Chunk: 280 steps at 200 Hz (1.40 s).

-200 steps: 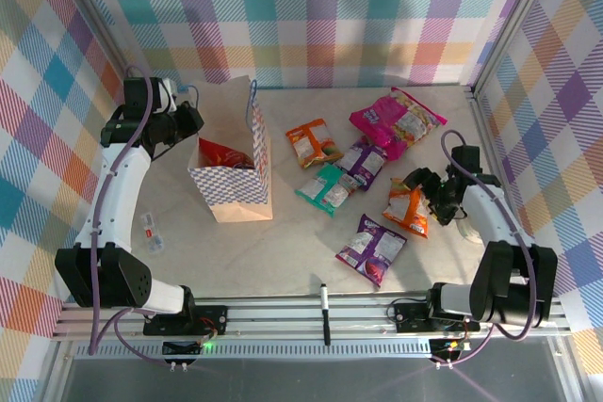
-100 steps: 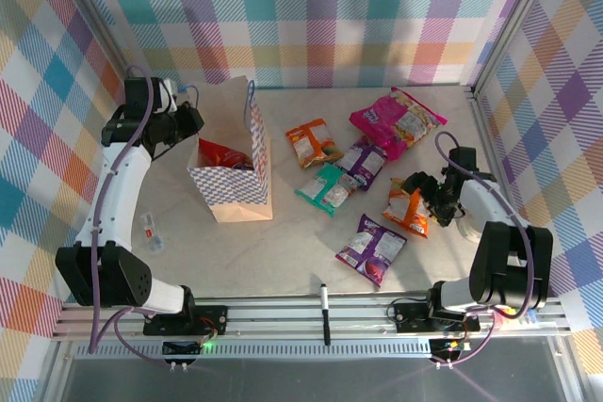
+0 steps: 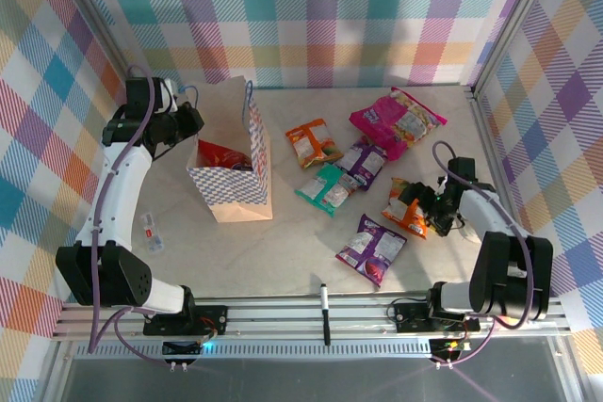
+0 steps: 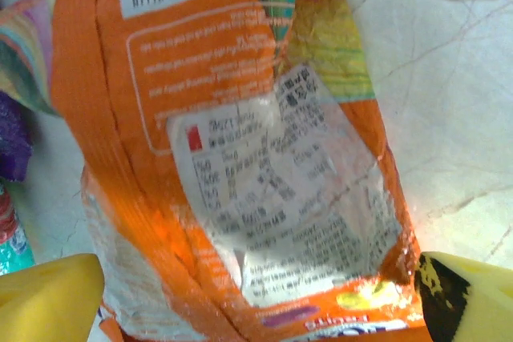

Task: Place the snacks into the paper bag

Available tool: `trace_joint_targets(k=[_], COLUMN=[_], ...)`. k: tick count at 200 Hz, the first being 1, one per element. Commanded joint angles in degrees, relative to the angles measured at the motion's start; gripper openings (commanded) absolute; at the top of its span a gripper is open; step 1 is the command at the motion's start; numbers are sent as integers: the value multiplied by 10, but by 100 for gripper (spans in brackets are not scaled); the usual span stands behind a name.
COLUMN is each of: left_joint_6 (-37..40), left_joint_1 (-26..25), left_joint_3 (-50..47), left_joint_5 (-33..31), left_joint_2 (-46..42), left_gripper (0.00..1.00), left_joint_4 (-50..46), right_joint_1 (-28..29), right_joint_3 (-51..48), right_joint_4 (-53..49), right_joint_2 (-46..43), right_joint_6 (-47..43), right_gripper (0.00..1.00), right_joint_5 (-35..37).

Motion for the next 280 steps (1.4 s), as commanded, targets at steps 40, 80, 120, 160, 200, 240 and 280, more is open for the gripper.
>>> trace_joint_targets(k=[40, 80, 120, 160, 200, 240, 280], left_joint_6=[13, 15, 13, 14, 14, 14, 13], left_joint_1=[-5, -5, -6, -6, -7, -7, -8], left_joint_3=[-13, -19, -17, -17, -19, -16, -18], left_joint_5=[-2, -8, -2, -2, -1, -2, -2], left_joint_2=[0, -2, 0, -4, -6, -7, -4], left_gripper=[13, 13, 13, 13, 13, 13, 13], left_joint_4=[-33, -30, -28, -29, -27, -29, -27], right_joint_1=[-4, -3, 1, 9, 22, 41, 50], right_joint_3=[-12, -25, -40, -52, -73, -83, -99], right_joint_4=[-20, -42, -36, -50, -43, -10, 48], right_joint_2=[7, -14, -24, -53, -67, -44, -45], right_joint_6=[-9, -16, 1, 20, 43, 79, 137], right_gripper=[99, 99, 99, 99, 99, 99, 99], right_joint_5=[-21, -1, -44, -37, -32, -46, -26])
